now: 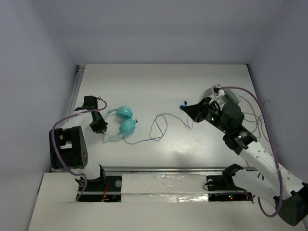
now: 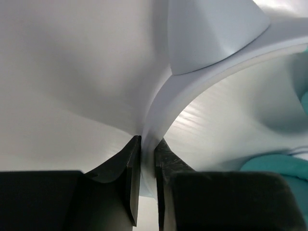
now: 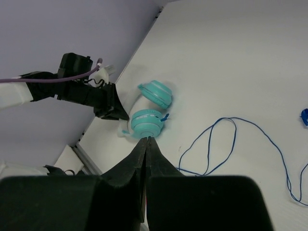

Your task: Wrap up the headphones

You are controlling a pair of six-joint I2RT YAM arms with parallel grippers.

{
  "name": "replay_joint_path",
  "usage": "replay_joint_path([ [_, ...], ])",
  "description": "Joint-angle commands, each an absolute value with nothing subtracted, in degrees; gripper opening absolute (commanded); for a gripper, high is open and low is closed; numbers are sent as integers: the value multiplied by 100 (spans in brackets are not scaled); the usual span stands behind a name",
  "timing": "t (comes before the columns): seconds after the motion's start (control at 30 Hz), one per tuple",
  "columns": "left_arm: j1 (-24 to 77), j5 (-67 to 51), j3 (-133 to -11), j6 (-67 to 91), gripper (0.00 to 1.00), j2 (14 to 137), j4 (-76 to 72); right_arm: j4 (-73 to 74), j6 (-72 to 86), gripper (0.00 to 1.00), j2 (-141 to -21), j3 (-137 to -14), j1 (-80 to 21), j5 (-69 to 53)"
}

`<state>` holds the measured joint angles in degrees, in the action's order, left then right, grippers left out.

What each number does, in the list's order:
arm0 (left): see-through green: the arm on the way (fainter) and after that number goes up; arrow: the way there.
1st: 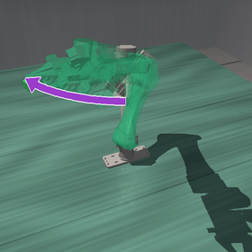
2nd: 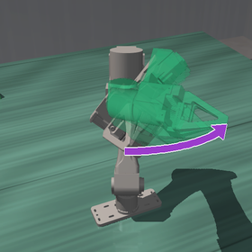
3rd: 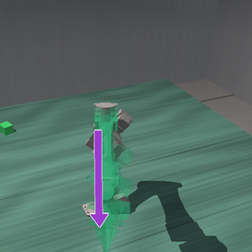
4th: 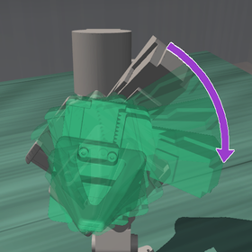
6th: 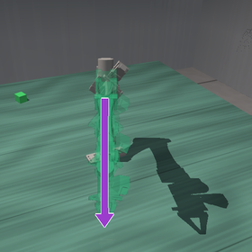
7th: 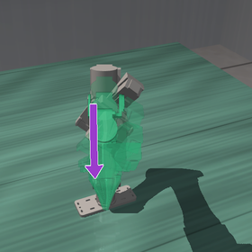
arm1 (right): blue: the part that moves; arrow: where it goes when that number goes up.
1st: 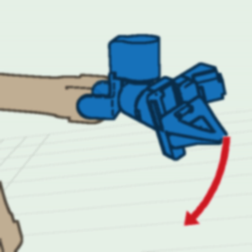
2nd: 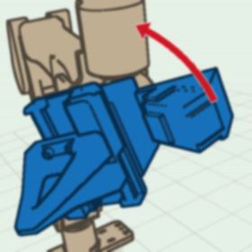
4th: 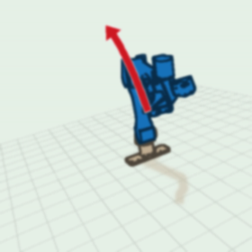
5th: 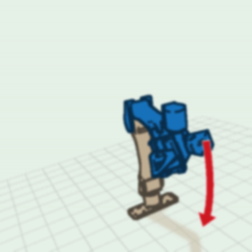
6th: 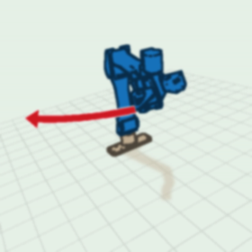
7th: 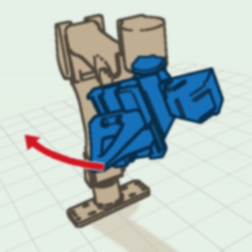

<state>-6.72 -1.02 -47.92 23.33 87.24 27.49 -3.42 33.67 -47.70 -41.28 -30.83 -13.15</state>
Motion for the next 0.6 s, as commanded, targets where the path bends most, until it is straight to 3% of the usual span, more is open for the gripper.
replay_joint_path([
  [0.0,-291,-403,-5167,2092,0,8063,2144,-878,3357,0,-4904,-4061,-3129,-1459],
  [0.13,62,-606,-5940,2109,0,7550,2312,-915,3077,0,-5430,-4368,-3129,-1696],
  [0.23,132,-1150,-6422,2092,0,7400,2408,-870,2560,17,-5984,-4780,-3129,-2161],
  [0.37,132,-1643,-6855,2127,0,7260,2303,-1073,2049,49,-6617,-5009,-3129,-2680],
  [0.57,132,-2513,-7145,2487,0,7128,1663,-1492,1441,79,-7582,-5396,-3129,-3076],
])
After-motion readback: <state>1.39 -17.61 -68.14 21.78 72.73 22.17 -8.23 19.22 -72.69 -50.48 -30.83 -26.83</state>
